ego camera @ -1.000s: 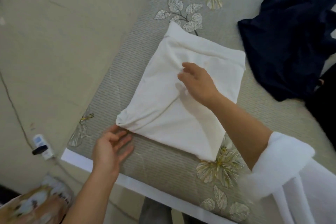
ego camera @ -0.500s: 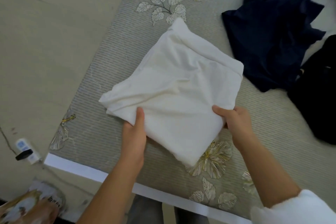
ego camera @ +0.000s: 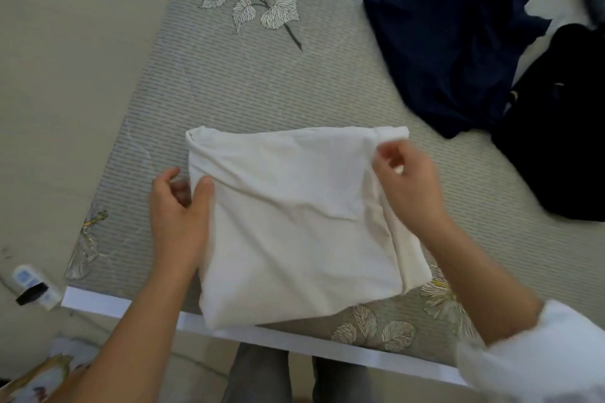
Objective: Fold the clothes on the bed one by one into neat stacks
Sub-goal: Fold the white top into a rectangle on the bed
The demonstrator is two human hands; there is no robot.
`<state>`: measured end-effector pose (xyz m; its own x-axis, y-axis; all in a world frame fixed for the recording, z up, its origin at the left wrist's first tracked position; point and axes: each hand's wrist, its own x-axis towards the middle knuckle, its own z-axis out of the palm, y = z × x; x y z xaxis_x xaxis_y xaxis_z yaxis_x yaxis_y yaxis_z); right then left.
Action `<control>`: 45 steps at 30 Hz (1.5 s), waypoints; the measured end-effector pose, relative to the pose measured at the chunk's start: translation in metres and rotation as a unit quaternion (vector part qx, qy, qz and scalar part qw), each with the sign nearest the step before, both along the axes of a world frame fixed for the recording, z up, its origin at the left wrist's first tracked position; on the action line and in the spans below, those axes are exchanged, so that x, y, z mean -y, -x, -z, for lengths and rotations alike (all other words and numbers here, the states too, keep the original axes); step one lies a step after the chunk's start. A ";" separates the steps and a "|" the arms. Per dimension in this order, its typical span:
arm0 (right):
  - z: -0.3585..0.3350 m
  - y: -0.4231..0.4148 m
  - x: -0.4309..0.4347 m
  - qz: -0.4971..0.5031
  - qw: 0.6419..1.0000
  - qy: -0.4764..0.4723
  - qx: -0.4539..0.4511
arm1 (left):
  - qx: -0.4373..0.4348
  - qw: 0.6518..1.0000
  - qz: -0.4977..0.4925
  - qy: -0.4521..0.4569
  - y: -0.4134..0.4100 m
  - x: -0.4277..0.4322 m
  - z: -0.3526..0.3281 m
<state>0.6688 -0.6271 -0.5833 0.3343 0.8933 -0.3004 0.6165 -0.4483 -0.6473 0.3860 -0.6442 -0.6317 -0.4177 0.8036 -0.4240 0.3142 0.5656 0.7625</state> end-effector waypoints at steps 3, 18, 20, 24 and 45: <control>0.014 0.002 -0.032 -0.157 0.967 -0.021 0.199 | -0.065 0.995 0.019 -0.068 -0.013 -0.007 -0.003; 0.044 -0.013 -0.068 -0.168 0.956 -0.053 0.235 | -0.208 0.966 0.107 -0.108 -0.002 -0.025 0.017; 0.044 -0.012 -0.056 -0.162 0.954 -0.093 0.233 | -0.219 0.956 0.166 -0.108 0.000 -0.034 0.015; 0.054 -0.022 -0.041 -0.194 0.939 0.001 0.283 | -0.113 0.988 0.093 -0.039 0.001 -0.063 0.020; 0.063 -0.041 0.051 0.128 0.990 0.016 -0.065 | -0.035 0.998 0.023 0.055 0.000 0.025 0.005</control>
<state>0.7102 -0.6778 -0.6460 0.5045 0.7741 -0.3824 0.3927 -0.6001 -0.6969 0.3859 -0.6691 -0.6366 -0.4138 0.7723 -0.4820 0.3921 0.6290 0.6713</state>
